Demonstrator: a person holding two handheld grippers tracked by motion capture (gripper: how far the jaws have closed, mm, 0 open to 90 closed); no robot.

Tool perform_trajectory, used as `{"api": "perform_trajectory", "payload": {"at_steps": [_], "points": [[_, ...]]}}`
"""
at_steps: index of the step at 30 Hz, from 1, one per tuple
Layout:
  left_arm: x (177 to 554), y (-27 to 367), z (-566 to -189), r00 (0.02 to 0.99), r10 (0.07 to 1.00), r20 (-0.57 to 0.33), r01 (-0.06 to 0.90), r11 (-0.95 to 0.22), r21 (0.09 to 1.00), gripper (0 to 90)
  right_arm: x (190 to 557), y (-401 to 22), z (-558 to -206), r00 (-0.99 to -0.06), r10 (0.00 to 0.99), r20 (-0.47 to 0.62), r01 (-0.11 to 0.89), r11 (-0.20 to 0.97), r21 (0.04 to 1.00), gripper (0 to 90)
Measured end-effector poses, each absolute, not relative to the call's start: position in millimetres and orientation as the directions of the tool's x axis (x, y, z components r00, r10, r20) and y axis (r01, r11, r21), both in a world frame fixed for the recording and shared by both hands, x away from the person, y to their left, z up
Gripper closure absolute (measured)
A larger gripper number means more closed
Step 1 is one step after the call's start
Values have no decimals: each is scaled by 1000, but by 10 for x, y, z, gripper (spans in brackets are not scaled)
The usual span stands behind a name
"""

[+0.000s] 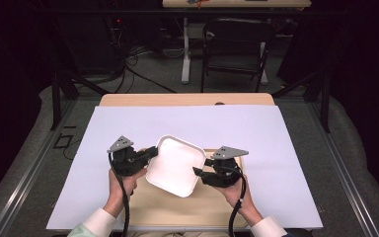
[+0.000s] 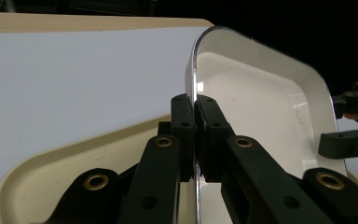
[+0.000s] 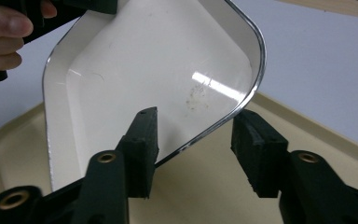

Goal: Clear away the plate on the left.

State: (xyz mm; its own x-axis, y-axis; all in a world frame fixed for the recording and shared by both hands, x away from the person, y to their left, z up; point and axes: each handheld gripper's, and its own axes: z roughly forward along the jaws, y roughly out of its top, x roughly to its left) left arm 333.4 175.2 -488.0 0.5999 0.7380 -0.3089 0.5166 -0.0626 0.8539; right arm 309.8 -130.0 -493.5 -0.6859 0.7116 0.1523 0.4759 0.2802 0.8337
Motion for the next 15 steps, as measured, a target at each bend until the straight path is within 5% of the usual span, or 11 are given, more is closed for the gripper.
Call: {"api": "perform_trajectory", "payload": {"at_steps": [15], "points": [[3234,1746,-4901,626,711,-320,530,-87,843,862,3089,-1414,-4849,-688,711,148,447,255,857,684]]}}
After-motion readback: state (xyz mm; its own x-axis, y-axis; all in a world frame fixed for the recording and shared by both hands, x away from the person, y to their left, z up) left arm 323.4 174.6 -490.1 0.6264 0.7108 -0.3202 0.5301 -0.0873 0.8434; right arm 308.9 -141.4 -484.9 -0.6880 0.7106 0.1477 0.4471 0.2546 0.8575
